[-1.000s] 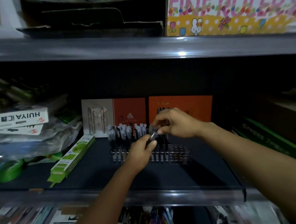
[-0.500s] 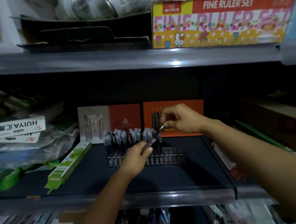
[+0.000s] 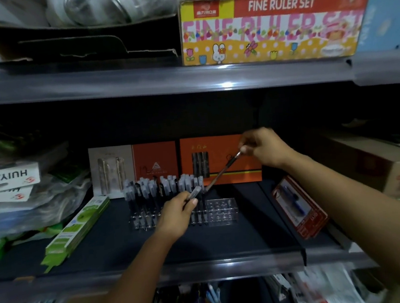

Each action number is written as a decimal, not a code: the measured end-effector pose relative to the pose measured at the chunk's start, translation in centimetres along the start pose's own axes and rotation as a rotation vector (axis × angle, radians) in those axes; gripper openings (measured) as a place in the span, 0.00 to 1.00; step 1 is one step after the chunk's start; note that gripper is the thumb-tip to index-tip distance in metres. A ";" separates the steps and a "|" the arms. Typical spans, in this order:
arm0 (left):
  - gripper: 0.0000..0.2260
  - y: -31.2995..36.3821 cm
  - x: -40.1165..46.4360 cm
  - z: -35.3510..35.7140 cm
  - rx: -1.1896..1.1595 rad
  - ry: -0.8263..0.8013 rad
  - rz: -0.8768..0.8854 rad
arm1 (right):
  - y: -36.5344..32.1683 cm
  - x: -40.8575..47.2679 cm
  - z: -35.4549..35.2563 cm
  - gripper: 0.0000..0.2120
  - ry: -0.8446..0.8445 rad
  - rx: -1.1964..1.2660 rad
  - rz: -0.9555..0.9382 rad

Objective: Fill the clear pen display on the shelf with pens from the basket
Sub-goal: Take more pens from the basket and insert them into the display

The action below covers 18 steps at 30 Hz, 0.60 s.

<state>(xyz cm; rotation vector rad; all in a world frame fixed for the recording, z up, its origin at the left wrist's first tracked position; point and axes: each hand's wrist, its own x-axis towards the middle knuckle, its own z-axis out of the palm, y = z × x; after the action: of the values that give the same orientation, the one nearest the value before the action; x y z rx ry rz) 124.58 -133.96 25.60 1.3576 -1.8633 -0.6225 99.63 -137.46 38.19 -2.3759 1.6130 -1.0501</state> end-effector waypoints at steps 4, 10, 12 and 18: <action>0.12 0.2 0.4 0.4 -0.029 0.010 0.016 | 0.4 0.4 1.0 0.04 0.012 -0.073 -0.007; 0.09 0.6 0.7 0.8 -0.075 -0.001 0.057 | -0.4 0.8 4.1 0.07 -0.061 -0.189 -0.069; 0.10 0.7 0.8 0.8 -0.093 0.006 0.067 | -0.7 0.9 4.9 0.08 -0.100 -0.226 -0.089; 0.11 0.6 0.8 0.7 -0.107 0.035 0.105 | -1.3 1.6 6.5 0.08 -0.185 -0.302 -0.128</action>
<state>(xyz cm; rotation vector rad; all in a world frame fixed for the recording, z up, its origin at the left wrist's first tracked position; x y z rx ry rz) 123.57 -134.55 25.81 1.1874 -1.8336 -0.6311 104.70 -140.17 34.53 -2.7043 1.6742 -0.6139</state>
